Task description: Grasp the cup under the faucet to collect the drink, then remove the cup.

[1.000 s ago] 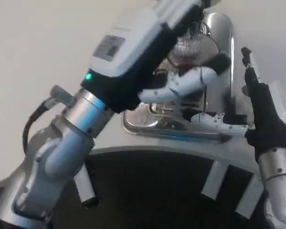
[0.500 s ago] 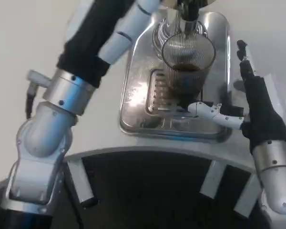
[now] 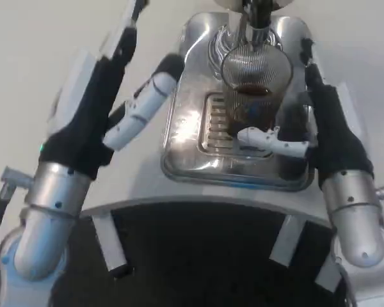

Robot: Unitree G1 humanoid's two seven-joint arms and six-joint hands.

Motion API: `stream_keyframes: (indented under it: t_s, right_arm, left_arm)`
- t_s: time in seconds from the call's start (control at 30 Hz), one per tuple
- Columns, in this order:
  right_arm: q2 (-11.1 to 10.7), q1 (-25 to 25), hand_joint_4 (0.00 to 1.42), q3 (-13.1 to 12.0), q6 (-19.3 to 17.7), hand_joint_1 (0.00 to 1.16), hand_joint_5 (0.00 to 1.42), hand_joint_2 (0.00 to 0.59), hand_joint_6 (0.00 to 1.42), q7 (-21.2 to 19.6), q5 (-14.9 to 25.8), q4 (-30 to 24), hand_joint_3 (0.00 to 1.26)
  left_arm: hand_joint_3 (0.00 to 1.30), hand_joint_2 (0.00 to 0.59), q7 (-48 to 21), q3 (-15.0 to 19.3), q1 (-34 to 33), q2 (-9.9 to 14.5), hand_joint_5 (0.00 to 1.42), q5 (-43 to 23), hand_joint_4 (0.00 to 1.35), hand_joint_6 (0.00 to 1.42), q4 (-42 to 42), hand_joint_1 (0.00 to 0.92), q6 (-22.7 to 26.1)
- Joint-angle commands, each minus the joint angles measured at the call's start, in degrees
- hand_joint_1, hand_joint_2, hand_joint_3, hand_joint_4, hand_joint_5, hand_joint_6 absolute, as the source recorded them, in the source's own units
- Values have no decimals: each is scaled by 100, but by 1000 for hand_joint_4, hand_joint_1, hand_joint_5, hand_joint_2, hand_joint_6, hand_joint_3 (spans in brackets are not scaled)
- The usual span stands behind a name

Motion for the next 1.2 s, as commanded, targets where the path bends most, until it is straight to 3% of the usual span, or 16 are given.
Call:
stream_keyframes:
  t_s: [0.03,0.4,1.0,1.13,1.2]
  right_arm:
    - [24,-61,22,25,-117,935,23,110,144,-171,-13,176,6]
    - [177,-396,31,48,-500,895,25,148,155,-443,153,887,24]
    - [162,-869,70,197,-887,881,67,145,188,-515,255,1687,52]
    - [161,-998,114,264,-918,914,114,130,245,-479,269,1840,98]
    - [166,-1060,211,299,-936,1062,217,184,389,-515,243,1912,190]
  left_arm:
    - [0,250,79,29,332,-24,0,61,0,0,-210,0,142]
    - [0,250,45,144,596,101,0,16,0,0,-235,0,157]
    - [0,250,48,268,634,75,0,-63,0,0,-220,0,156]
    - [0,250,44,296,662,84,0,-92,0,0,-242,0,166]
    - [0,250,50,315,686,86,0,-94,0,0,-268,0,175]
